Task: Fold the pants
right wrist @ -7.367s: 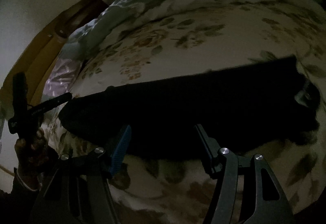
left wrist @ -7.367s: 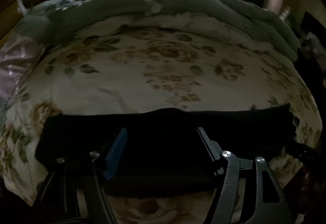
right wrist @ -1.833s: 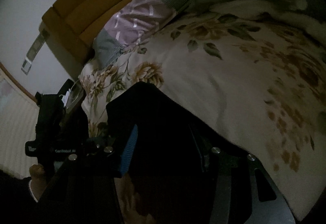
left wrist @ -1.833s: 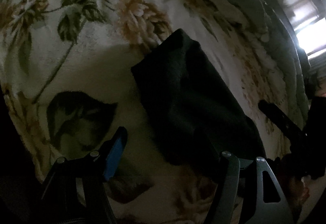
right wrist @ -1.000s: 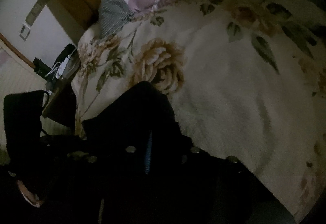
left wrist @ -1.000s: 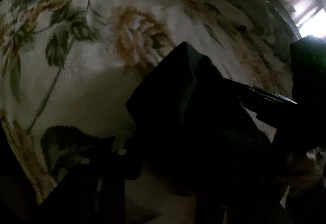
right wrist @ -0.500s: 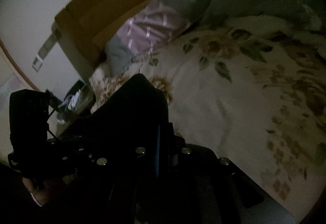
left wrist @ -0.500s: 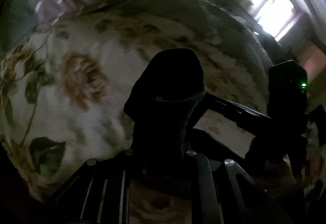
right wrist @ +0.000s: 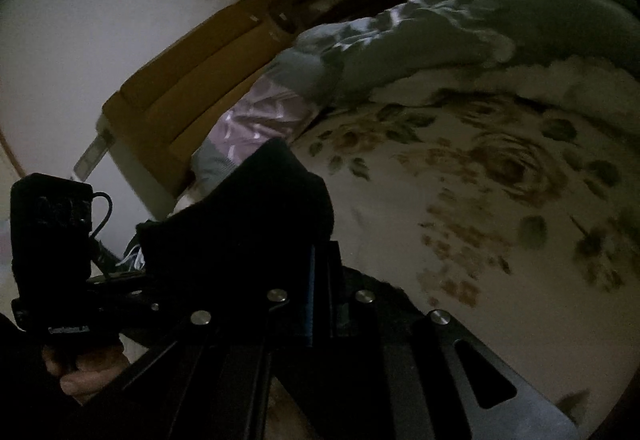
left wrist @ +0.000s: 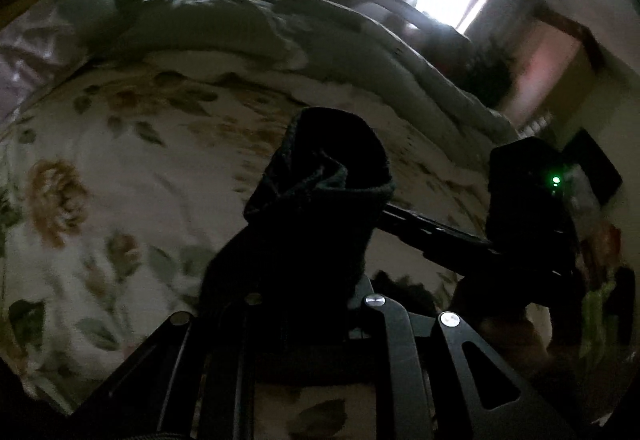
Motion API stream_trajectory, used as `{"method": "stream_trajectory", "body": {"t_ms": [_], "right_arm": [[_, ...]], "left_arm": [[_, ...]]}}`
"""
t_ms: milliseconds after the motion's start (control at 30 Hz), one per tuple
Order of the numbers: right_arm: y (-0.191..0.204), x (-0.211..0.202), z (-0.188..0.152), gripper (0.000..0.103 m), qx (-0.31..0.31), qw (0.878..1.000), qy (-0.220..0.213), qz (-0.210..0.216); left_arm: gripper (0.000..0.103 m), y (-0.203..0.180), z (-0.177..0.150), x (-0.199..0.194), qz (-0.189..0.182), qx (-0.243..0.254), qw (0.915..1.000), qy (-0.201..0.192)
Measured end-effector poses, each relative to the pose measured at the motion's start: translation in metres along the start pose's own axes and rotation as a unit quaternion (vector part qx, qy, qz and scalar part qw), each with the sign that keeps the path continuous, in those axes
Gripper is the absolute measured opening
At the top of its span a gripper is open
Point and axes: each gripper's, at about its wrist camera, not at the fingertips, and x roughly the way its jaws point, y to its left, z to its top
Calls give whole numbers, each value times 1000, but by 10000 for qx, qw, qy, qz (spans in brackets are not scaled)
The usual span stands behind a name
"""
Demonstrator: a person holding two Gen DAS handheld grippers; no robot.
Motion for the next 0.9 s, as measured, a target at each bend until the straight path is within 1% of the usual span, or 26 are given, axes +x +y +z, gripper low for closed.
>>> {"method": "stream_trajectory", "body": {"t_ms": [200,433,633,900], "right_arm": [[-30,-36,-24,6,371,9990,-197,-132],[-57,-68,-47,6,675,9965,-432,-232],[-79,-83,-69,6,946,9935,-519,-363],[-102,-94,-93,6,1274,9890,-496,-556]], "left_arm": [[16,-48,-14,26,-161,481,9983,290],[16,-95,-35,47,-212,1053,9929,510],[16,-121,-55,74,-228,1508,9851,795],[16,-139,-81,105,-269,1926,9749,1081]]}}
